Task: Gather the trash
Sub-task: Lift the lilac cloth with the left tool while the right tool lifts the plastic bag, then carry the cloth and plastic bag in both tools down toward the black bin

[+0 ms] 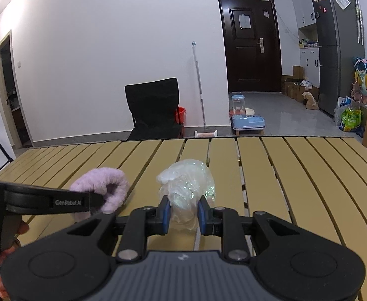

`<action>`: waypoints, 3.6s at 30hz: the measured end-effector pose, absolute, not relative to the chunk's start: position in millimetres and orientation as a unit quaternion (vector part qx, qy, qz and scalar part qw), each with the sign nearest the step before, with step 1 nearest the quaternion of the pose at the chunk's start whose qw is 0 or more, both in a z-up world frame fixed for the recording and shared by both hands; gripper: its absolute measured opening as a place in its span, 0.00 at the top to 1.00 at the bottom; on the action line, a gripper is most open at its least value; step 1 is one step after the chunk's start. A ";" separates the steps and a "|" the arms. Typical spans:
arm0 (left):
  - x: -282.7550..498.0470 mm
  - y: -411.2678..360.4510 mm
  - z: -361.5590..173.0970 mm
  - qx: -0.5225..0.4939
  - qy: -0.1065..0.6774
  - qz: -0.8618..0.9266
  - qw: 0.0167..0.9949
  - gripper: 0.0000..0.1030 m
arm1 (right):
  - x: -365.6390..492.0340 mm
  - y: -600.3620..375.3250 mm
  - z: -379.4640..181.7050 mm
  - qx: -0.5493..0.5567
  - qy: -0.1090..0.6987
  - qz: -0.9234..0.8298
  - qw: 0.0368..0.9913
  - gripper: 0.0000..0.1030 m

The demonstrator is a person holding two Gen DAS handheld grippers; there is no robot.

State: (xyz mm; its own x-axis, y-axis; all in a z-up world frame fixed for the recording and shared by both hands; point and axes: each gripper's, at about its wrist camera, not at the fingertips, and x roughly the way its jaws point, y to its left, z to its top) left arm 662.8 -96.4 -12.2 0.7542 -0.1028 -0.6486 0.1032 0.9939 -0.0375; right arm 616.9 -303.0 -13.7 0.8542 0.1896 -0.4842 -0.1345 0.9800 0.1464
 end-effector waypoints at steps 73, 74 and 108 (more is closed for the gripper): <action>235.1 1.5 -31.7 -0.044 0.358 -0.022 0.933 0.75 | 237.1 -194.7 -63.9 0.010 0.345 0.219 0.913 0.79; 232.6 2.4 -34.9 -0.043 0.361 -0.021 0.931 0.75 | 233.4 -195.7 -69.1 0.009 0.349 0.219 0.911 0.79; 209.6 27.2 -187.6 -0.041 0.504 0.008 0.862 0.75 | 204.1 -172.9 -198.4 -0.001 0.515 0.191 0.836 0.79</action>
